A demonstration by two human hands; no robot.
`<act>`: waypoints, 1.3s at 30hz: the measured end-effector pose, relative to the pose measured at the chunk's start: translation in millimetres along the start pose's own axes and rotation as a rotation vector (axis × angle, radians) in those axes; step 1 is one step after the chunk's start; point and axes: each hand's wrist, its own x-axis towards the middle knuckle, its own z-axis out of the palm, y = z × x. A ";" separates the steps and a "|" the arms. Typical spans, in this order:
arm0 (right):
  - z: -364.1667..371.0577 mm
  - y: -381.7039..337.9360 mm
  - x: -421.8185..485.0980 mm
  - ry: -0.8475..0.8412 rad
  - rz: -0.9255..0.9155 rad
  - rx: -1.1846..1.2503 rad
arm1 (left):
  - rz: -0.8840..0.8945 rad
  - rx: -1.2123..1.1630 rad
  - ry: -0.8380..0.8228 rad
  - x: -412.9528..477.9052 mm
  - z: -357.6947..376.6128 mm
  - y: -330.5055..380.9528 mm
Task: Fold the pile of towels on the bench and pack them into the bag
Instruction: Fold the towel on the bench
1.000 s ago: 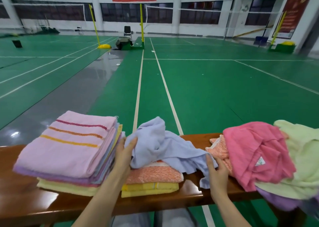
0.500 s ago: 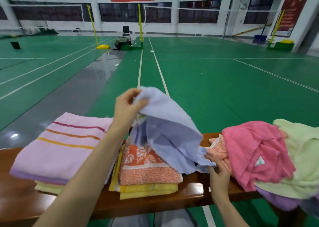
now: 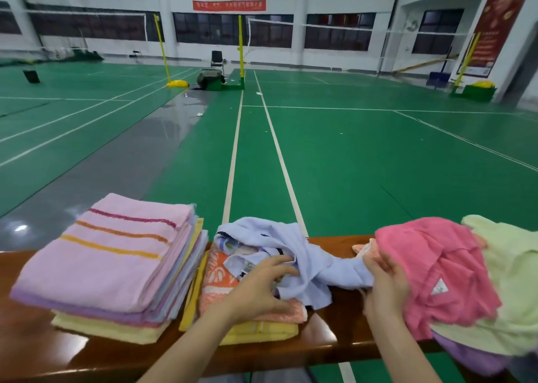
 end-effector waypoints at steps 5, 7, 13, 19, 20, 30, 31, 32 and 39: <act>66.0 -37.0 -21.9 -0.094 -0.375 -0.079 | -0.092 -0.216 -0.056 -8.9 -10.8 3.6; 82.5 -36.1 -40.7 -0.408 -0.513 -0.245 | -0.086 -0.274 -0.013 -12.4 -13.3 0.7; 52.3 6.3 -56.4 -1.106 -0.548 -0.683 | -0.239 -0.131 0.363 -29.4 -29.0 -26.7; 21.1 7.3 -67.4 -0.582 -0.436 -0.555 | -0.219 0.165 0.344 -14.6 -20.7 -18.9; 15.6 10.4 -66.7 -0.430 -0.347 -0.508 | -0.221 0.264 0.357 -10.5 -20.4 -15.9; -12.0 9.3 -22.0 -0.058 0.137 -0.347 | -0.488 -0.493 0.601 -1.4 -57.9 -2.4; -9.4 3.6 -15.0 -0.041 0.124 -0.329 | -0.516 -0.476 0.606 -5.3 -60.3 -2.1; -5.2 -3.4 -8.0 -0.025 0.105 -0.301 | -0.527 -0.481 0.602 -9.5 -61.8 -2.4; 68.6 -56.6 -44.4 -0.346 -0.703 -0.415 | -0.487 -0.623 0.540 -26.7 -64.7 -3.2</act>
